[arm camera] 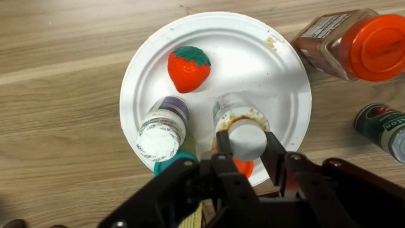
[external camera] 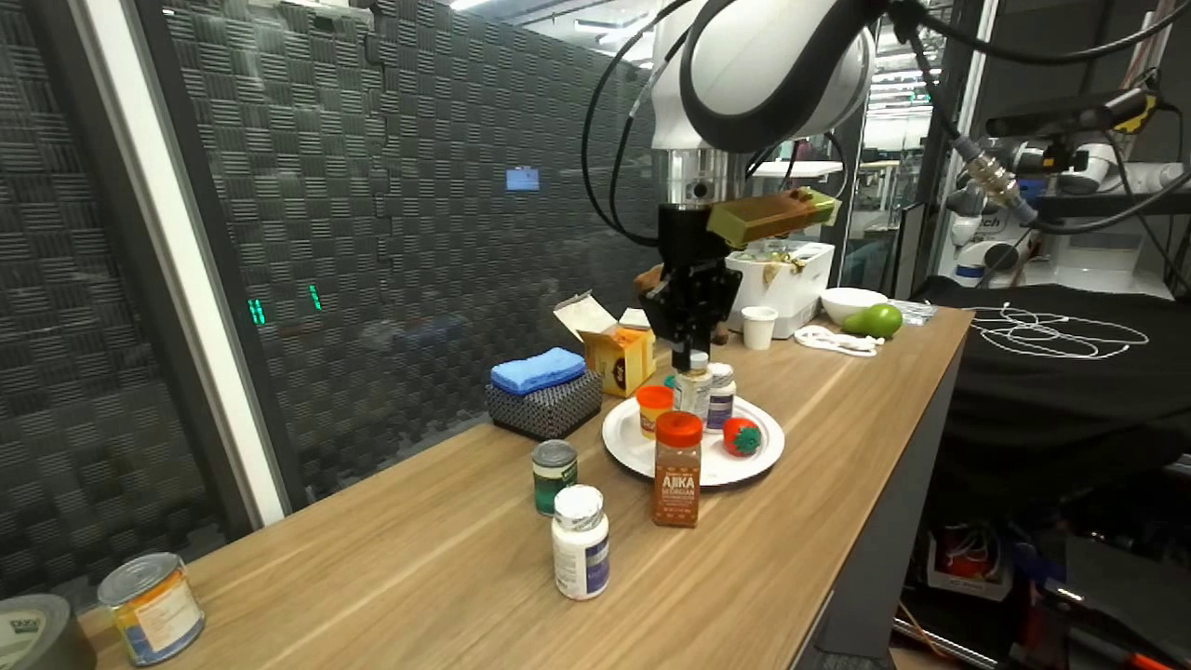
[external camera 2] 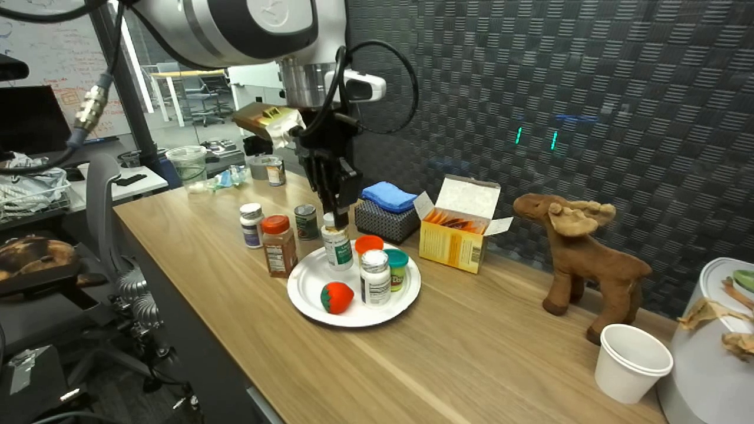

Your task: Put the bottles on the white tray

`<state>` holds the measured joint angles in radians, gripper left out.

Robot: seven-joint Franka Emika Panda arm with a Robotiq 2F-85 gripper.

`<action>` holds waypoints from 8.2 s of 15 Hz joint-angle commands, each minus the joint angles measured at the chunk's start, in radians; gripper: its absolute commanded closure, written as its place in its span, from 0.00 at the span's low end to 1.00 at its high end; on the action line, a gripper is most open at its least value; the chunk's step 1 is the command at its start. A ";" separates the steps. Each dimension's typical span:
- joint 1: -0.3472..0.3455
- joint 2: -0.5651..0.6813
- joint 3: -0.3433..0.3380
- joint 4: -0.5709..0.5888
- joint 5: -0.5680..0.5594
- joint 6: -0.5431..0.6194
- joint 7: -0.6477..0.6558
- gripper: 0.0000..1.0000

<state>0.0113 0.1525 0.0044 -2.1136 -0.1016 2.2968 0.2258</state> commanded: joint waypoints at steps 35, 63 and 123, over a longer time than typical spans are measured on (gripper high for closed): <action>0.025 -0.081 0.027 0.022 0.180 -0.138 -0.006 0.00; 0.080 -0.033 0.058 -0.110 0.163 0.034 0.043 0.76; 0.189 -0.016 0.168 0.011 0.067 0.002 0.026 0.00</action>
<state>0.1899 0.1025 0.1700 -2.1107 -0.0115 2.2420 0.2374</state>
